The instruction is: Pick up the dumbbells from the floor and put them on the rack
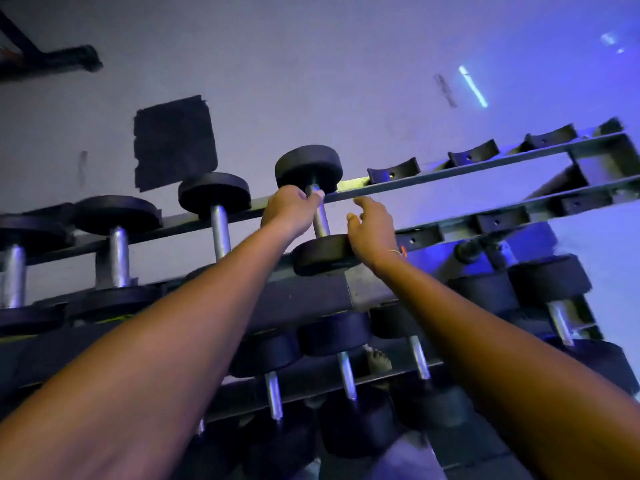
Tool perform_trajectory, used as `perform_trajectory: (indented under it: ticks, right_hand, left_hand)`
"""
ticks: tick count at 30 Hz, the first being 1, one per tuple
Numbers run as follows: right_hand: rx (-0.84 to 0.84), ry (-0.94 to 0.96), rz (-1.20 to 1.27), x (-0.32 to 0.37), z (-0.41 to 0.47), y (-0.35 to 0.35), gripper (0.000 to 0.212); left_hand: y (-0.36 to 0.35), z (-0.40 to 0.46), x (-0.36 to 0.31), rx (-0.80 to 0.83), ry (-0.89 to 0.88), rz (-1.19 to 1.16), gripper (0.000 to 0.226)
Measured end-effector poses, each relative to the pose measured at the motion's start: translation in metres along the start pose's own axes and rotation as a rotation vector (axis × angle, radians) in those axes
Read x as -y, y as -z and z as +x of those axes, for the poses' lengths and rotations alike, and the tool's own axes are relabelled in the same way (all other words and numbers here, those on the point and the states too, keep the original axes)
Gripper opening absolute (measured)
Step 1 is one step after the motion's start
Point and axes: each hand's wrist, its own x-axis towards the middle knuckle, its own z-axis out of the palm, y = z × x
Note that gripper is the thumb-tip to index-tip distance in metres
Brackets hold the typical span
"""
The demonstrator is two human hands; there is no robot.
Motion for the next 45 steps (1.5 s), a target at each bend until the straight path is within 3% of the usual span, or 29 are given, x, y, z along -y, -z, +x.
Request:
perform_trajectory:
  ticks: [5, 9, 16, 21, 26, 35, 45]
  right_hand:
    - [-0.173, -0.025, -0.056, -0.037, -0.100, 0.053, 0.050]
    - [-0.369, -0.101, -0.109, -0.075, -0.189, 0.118, 0.054]
    - [-0.715, -0.428, -0.196, -0.180, -0.412, 0.212, 0.064]
    - [-0.944, -0.693, -0.242, -0.242, -0.618, 0.223, 0.070]
    - [-1.088, -0.931, -0.256, -0.276, -0.830, 0.186, 0.071]
    - [-1.122, -1.199, -0.193, -0.315, -1.118, 0.104, 0.074]
    - [-1.090, -1.423, -0.025, -0.407, -1.300, 0.048, 0.075]
  left_hand:
    - [0.009, -0.064, -0.024, 0.088, -0.328, 0.225, 0.049]
    - [-0.024, -0.142, -0.069, 0.226, -0.620, 0.338, 0.049]
    - [-0.130, -0.351, -0.122, 0.465, -1.344, 0.428, 0.055]
    - [-0.196, -0.535, -0.103, 0.626, -1.709, 0.478, 0.069]
    - [-0.239, -0.724, -0.027, 0.758, -1.988, 0.500, 0.071]
    - [-0.283, -1.000, 0.156, 1.005, -2.111, 0.590, 0.074]
    - [-0.377, -1.192, 0.277, 1.191, -2.203, 0.774, 0.072]
